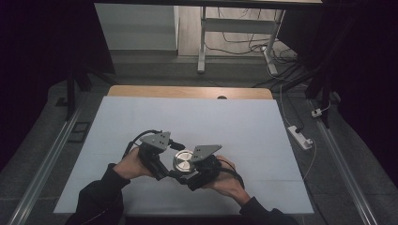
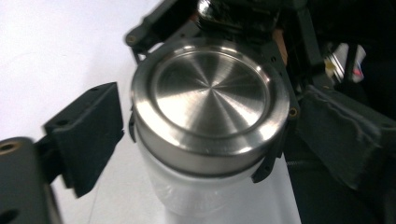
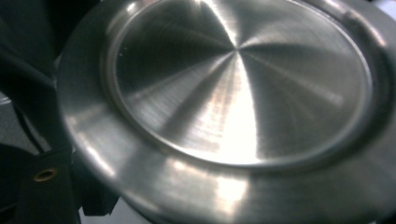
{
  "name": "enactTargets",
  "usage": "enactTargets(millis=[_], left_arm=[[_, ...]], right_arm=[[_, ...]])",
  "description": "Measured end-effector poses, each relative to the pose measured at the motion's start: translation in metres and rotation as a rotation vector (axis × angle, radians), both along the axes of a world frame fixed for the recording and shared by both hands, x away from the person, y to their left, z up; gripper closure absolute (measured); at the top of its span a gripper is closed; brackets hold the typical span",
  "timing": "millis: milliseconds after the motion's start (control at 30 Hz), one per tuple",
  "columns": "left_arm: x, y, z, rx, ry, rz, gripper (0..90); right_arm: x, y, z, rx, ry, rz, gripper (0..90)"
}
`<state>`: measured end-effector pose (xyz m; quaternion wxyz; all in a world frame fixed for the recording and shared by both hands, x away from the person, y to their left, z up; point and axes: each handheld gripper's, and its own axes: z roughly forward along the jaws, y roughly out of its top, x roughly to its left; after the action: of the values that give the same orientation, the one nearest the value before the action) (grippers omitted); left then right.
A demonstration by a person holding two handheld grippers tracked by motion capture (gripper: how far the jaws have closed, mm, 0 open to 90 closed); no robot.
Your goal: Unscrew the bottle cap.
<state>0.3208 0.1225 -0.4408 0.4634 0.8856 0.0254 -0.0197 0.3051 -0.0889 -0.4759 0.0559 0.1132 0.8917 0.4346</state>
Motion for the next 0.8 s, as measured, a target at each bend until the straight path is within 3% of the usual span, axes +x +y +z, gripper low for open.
enactTargets(millis=[100,133,200,333,500,533,600,733,800], left_arm=[[-0.002,-0.003,-0.002,0.009,-0.016,-0.018,13.0],[-0.003,-0.004,-0.004,0.011,-0.045,-0.007,17.7],[-0.003,-0.006,-0.004,0.003,-0.047,0.019,19.0],[-0.004,-0.014,-0.004,-0.007,-0.039,0.152,19.3],[-0.010,-0.034,-0.005,0.002,-0.041,0.389,19.3],[-0.011,-0.036,-0.005,0.008,-0.039,0.405,19.2],[-0.009,-0.035,-0.004,0.012,-0.033,0.380,18.9],[-0.003,-0.022,0.003,-0.048,0.047,0.285,7.5],[-0.003,-0.014,0.008,-0.060,0.039,0.218,6.1]], right_arm=[[-0.002,0.001,0.000,-0.003,-0.005,0.018,14.9],[-0.003,0.002,0.000,-0.002,-0.002,0.027,14.9],[-0.003,0.002,0.000,-0.004,-0.006,0.024,14.9],[0.003,-0.002,0.001,-0.001,0.000,-0.048,14.9],[0.012,-0.009,-0.001,0.016,0.007,-0.185,14.9],[0.014,-0.011,-0.001,0.015,0.005,-0.200,14.9],[0.014,-0.012,-0.002,0.014,0.015,-0.206,14.9],[0.010,-0.009,0.000,0.036,0.012,-0.171,14.9],[0.007,-0.007,0.000,0.036,0.014,-0.136,14.9]])
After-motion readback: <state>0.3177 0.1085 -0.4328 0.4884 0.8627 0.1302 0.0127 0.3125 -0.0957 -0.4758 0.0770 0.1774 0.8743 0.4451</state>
